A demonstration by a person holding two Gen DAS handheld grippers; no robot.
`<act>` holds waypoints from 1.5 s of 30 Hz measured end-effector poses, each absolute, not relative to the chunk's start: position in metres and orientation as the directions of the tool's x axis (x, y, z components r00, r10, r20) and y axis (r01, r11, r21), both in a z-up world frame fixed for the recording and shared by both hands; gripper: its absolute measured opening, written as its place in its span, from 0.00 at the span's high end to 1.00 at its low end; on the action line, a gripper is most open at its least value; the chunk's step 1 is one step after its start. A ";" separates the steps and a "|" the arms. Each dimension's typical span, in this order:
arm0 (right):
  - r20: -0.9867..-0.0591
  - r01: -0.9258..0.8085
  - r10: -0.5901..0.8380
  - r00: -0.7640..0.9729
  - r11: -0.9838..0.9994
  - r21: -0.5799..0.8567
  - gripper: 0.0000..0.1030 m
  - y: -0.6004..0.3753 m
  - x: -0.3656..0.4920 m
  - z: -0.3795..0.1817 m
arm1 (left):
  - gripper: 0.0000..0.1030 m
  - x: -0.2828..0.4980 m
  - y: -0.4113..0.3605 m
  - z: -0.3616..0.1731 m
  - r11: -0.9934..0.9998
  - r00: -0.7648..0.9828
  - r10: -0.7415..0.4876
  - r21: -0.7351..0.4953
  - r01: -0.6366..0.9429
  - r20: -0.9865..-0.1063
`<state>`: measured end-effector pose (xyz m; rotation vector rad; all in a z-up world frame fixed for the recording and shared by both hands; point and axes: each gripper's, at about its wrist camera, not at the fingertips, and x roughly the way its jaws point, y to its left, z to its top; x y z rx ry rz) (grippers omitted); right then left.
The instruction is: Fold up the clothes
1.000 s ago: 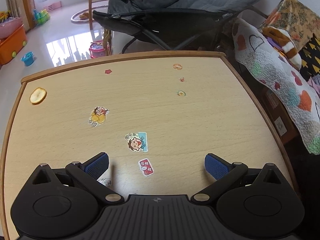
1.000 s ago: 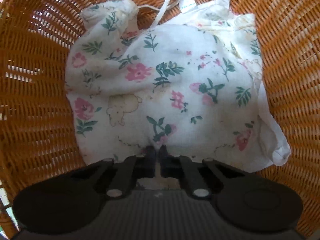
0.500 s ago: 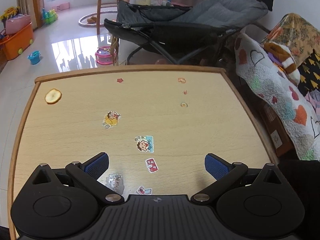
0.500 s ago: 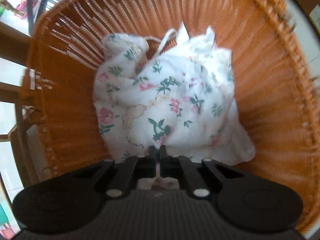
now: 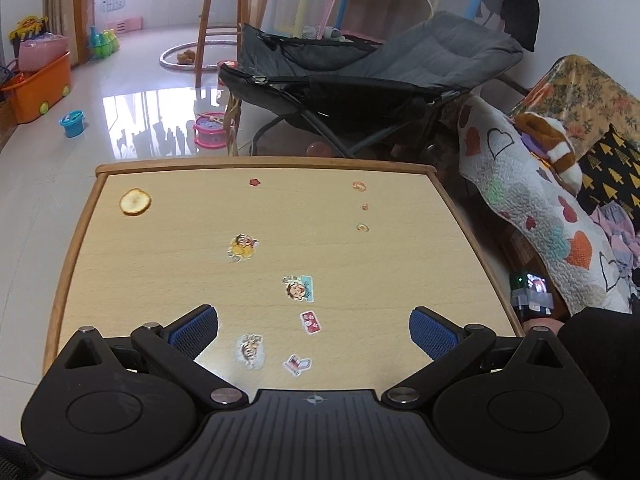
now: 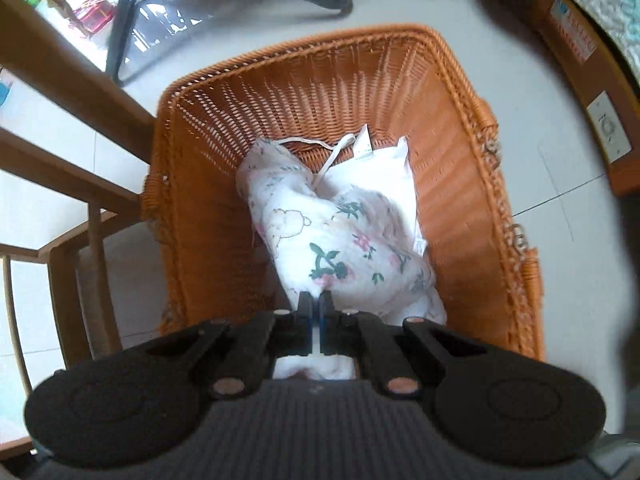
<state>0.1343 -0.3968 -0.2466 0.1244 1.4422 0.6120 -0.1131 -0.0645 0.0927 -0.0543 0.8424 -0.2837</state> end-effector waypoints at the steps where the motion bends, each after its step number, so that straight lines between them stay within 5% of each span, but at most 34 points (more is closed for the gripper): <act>1: -0.889 -0.323 0.458 0.010 0.843 0.431 0.97 -0.399 0.134 -0.242 | 0.00 -0.115 -0.062 0.094 0.962 0.631 -0.265 -0.156 0.224 -0.729; 45: -0.839 -0.358 0.468 0.278 0.861 0.362 0.95 -0.507 0.099 -0.067 | 0.00 -0.187 -0.026 0.124 0.943 0.624 -0.328 -0.206 0.261 -0.709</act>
